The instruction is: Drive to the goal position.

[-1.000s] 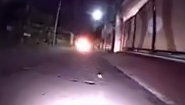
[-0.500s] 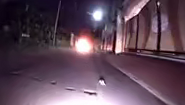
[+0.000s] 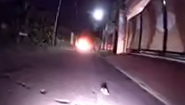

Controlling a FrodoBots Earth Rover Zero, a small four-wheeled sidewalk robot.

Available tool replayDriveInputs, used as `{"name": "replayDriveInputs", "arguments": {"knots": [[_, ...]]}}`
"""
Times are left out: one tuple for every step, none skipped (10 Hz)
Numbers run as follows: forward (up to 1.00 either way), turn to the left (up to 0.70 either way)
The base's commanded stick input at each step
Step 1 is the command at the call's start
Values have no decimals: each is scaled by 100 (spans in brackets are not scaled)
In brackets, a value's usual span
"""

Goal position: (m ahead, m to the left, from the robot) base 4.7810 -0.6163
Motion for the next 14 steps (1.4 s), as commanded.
{"name": "replayDriveInputs", "arguments": {"knots": [[70,0],[70,0],[70,0],[70,0],[70,0],[70,0],[70,0],[70,0],[70,0],[70,0],[70,0],[70,0],[70,0],[70,0]]}}
